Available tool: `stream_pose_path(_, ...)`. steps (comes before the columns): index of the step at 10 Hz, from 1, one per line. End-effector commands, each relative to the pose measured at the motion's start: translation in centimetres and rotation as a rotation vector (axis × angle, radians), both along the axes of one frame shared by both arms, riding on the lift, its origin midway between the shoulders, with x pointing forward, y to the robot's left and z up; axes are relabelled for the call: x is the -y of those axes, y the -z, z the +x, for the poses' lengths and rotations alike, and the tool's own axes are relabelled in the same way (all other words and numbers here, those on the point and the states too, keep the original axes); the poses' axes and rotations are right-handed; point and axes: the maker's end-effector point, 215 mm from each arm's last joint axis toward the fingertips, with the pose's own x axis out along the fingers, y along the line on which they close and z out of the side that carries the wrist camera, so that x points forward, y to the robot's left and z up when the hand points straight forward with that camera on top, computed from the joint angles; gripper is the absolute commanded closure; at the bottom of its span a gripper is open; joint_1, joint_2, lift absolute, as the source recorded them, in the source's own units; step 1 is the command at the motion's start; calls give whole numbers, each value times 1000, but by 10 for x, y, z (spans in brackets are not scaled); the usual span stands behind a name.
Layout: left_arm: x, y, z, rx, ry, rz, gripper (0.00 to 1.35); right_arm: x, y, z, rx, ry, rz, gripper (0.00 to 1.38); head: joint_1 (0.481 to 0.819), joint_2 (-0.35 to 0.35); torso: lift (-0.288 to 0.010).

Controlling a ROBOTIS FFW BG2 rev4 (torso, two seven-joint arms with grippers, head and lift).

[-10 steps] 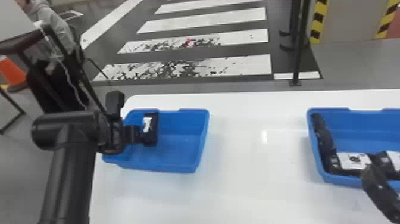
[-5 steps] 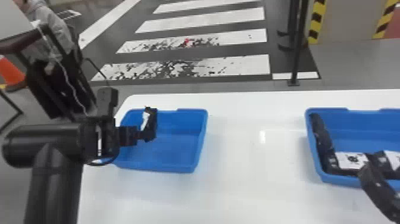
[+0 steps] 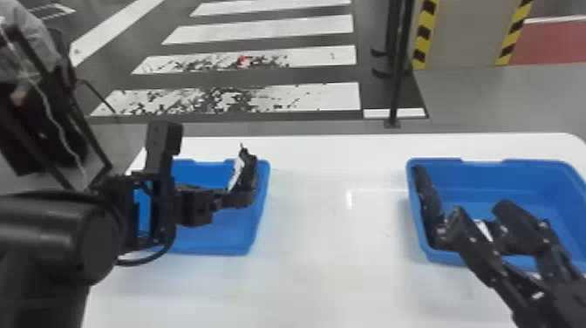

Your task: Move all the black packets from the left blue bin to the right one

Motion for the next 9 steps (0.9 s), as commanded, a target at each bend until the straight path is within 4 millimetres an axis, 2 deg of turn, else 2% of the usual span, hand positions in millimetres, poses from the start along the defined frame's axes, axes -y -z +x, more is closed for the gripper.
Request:
stream_pose_path(1,46,2,-9,-6,98,-36,1210,-12,-15,7,44,-26,1,460,695,131,-185)
stream_pose_path(3,103,-1,-20,-1,216,-86,1210,-28,-24,16,85,-83,-5,460,695,72,-185)
stream_pose_path(5,150,-14,-32,24,319,-128,1210,-40,-26,22,103,-115,4,472,695,16,-185)
stream_pose_path(7,184,-23,-46,33,400,-162,1210,-43,-22,27,92,-124,53,522,695,-28,-185)
stream_pose_path(9,205,-30,-51,46,446,-171,1210,-49,-26,27,95,-136,69,510,695,-70,-185)
